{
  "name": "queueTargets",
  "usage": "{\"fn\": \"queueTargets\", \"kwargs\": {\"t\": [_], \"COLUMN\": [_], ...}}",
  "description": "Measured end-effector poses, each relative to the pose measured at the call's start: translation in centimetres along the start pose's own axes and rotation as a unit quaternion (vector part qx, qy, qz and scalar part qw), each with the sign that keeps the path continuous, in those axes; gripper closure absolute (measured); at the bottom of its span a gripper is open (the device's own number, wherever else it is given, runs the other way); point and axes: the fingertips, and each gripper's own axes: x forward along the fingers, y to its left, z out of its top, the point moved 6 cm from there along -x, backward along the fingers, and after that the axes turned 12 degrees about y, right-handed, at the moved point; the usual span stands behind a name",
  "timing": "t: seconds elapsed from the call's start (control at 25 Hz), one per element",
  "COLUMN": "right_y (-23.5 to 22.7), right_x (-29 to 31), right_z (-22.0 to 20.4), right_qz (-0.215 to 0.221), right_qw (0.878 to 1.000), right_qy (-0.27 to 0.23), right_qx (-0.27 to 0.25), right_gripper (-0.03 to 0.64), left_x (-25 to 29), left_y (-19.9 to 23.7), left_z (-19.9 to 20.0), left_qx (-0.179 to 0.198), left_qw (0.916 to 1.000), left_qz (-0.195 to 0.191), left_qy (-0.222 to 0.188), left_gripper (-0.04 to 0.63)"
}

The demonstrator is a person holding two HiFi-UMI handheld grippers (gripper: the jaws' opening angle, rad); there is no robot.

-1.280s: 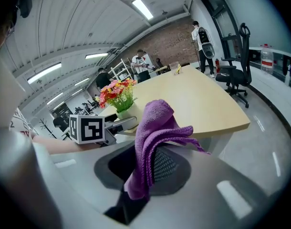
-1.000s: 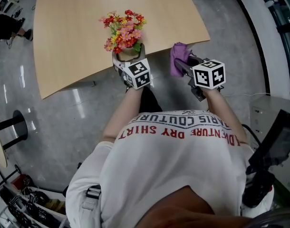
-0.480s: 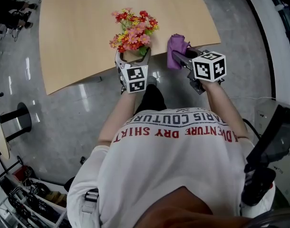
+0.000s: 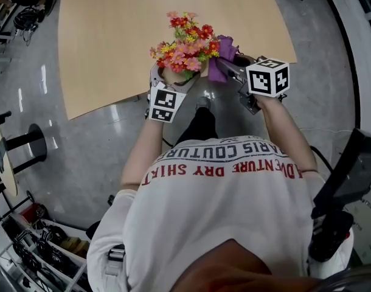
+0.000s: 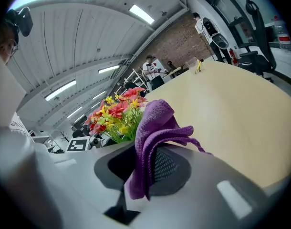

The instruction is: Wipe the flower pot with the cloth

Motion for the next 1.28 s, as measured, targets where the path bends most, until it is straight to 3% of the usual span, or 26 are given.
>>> {"fn": "queueTargets", "kwargs": {"t": [0.52, 1.0, 1.12, 1.28], "right_y": [-0.1, -1.8, -1.8, -1.5], "right_x": [3.2, 6.3, 5.9, 3.5], "right_z": [0.6, 0.1, -0.1, -0.1], "right_qz": [0.015, -0.098, -0.097, -0.1], "right_qw": [1.0, 0.984, 0.986, 0.992], "right_qy": [0.023, 0.132, 0.125, 0.064], "right_qx": [0.0, -0.063, -0.057, -0.042], "right_gripper": [0.575, 0.575, 0.575, 0.575], "left_x": [-0.2, -0.4, -0.6, -0.9], "left_y": [0.4, 0.9, 0.7, 0.7], "left_z": [0.0, 0.1, 0.2, 0.2], "left_qx": [0.015, 0.026, 0.034, 0.021], "left_qw": [0.9996, 0.9989, 0.9986, 0.9989], "left_qz": [-0.022, -0.038, -0.04, -0.041], "left_qy": [-0.005, -0.003, -0.001, 0.011], "left_gripper": [0.127, 0.127, 0.127, 0.126]}}
